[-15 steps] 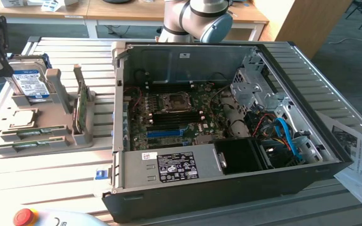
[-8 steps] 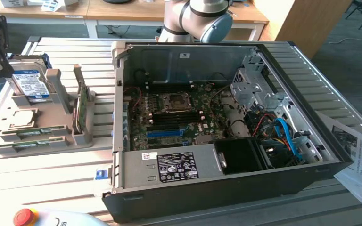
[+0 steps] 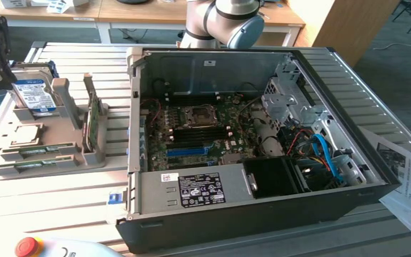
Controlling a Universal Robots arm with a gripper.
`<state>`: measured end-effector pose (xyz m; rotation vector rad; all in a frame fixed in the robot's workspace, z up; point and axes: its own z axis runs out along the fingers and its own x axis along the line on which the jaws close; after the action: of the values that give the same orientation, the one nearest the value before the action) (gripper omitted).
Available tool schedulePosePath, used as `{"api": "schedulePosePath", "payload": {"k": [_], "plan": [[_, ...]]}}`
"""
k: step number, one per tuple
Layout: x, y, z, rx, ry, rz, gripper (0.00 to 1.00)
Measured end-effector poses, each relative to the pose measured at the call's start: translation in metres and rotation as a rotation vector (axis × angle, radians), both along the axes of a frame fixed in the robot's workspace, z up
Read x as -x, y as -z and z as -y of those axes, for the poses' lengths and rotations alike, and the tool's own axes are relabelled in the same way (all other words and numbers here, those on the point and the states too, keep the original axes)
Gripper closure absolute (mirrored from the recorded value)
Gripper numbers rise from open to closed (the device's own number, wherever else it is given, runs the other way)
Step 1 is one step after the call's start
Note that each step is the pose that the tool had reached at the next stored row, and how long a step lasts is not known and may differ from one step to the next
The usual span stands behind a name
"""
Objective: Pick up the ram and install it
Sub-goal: 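Pick up the ram and move it above insertion slot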
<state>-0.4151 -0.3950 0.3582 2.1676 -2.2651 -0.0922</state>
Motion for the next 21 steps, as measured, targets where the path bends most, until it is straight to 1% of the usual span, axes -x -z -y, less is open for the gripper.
{"api": "schedulePosePath", "payload": {"k": [4,7,14,17,19,21], "plan": [[0.0,0.0003,0.0,-0.0001,0.0,0.0001,0.76],[0.0,0.0045,0.0001,0.0,0.0,0.0,0.76],[0.0,0.0143,0.002,0.0,0.0,0.0001,0.76],[0.0,0.0161,0.0025,0.0001,0.0,-0.0002,0.76],[0.0,0.0165,0.0044,0.0,0.0,0.0,0.76],[0.0,0.0165,0.0086,0.0,0.0,0.0,0.76]]}}
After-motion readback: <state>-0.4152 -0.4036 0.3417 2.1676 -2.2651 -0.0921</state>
